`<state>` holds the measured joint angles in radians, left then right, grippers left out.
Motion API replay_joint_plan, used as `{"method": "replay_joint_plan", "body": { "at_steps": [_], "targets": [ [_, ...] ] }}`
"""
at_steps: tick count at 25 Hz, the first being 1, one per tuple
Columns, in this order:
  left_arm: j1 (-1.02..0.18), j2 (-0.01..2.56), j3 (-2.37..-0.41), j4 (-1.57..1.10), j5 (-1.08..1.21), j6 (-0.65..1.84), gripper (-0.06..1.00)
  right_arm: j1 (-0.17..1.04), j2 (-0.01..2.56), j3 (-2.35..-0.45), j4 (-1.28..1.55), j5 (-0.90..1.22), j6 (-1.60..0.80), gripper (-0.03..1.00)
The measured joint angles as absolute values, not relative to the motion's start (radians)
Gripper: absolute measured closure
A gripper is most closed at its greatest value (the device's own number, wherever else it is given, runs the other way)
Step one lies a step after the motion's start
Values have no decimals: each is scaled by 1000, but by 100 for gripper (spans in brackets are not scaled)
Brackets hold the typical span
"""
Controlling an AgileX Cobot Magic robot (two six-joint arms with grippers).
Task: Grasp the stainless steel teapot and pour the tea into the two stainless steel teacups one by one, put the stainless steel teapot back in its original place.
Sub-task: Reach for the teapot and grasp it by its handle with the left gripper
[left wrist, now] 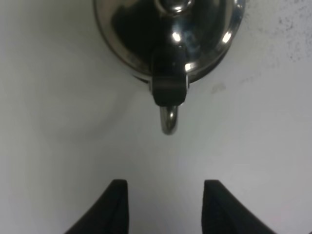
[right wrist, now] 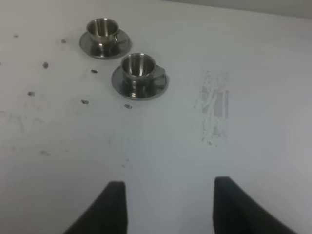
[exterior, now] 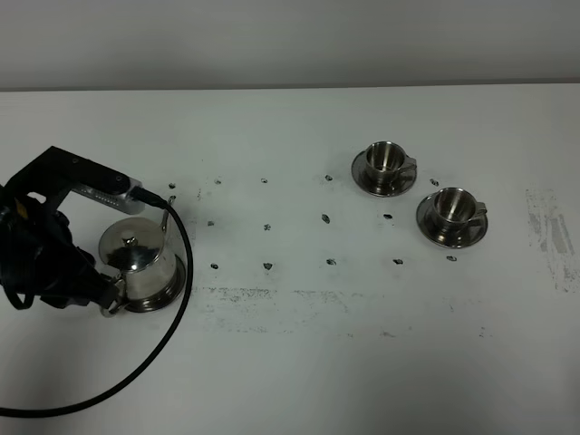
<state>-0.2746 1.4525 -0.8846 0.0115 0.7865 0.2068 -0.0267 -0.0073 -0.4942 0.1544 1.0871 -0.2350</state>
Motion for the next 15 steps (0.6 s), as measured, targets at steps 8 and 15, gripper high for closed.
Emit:
{"method": "replay_joint_plan", "body": {
  "at_steps": [8,15],
  "targets": [
    [-269,1553,-993,-13,803,243,59,-27,-7,-494,154,1087,-235,55],
    [-269,1608,-994,-8,807,221,59,-27,-7,-494,154,1087,-235,55]
  ]
}}
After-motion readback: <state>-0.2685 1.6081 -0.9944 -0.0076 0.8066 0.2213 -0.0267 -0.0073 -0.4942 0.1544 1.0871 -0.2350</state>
